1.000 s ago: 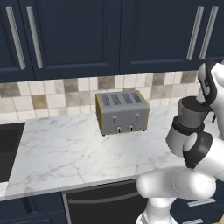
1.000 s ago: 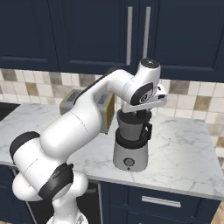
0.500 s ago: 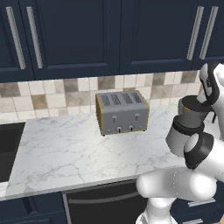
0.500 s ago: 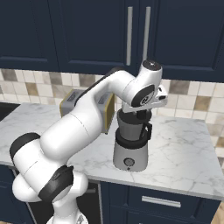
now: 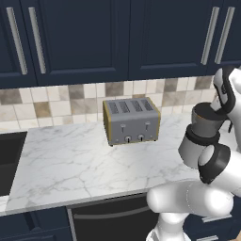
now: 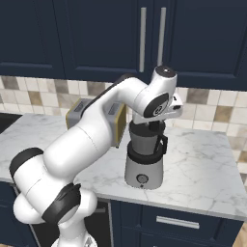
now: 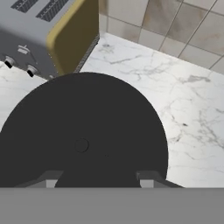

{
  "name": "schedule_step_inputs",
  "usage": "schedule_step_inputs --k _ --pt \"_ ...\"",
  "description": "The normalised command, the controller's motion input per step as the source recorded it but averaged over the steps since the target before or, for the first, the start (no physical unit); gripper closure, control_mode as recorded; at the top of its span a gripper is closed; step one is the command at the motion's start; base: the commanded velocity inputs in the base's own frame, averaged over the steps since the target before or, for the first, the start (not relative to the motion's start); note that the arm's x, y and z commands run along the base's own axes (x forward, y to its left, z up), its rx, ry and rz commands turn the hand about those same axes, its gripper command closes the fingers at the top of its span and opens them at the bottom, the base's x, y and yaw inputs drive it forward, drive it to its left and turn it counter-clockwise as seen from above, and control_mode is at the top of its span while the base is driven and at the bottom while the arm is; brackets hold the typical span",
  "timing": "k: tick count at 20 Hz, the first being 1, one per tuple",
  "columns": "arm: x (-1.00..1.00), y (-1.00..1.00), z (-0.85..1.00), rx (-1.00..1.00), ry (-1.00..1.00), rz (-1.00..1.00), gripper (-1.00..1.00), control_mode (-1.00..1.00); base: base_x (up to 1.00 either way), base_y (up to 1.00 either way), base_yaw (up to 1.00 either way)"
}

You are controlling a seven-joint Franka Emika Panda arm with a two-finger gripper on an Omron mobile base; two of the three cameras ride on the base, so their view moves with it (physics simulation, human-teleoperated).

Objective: Open the blender lid, put the orange in the blender, close the lid, and start the blender.

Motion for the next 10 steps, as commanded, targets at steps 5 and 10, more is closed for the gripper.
schedule_step_inputs --k 5,10 --pt "0.09 0.13 0.00 0.00 0.00 0.00 1.00 -1.00 0.00 0.00 0.00" --pt "0.12 0.03 -0.02 0.00 0.00 0.00 1.00 -1.00 0.00 0.00 0.00"
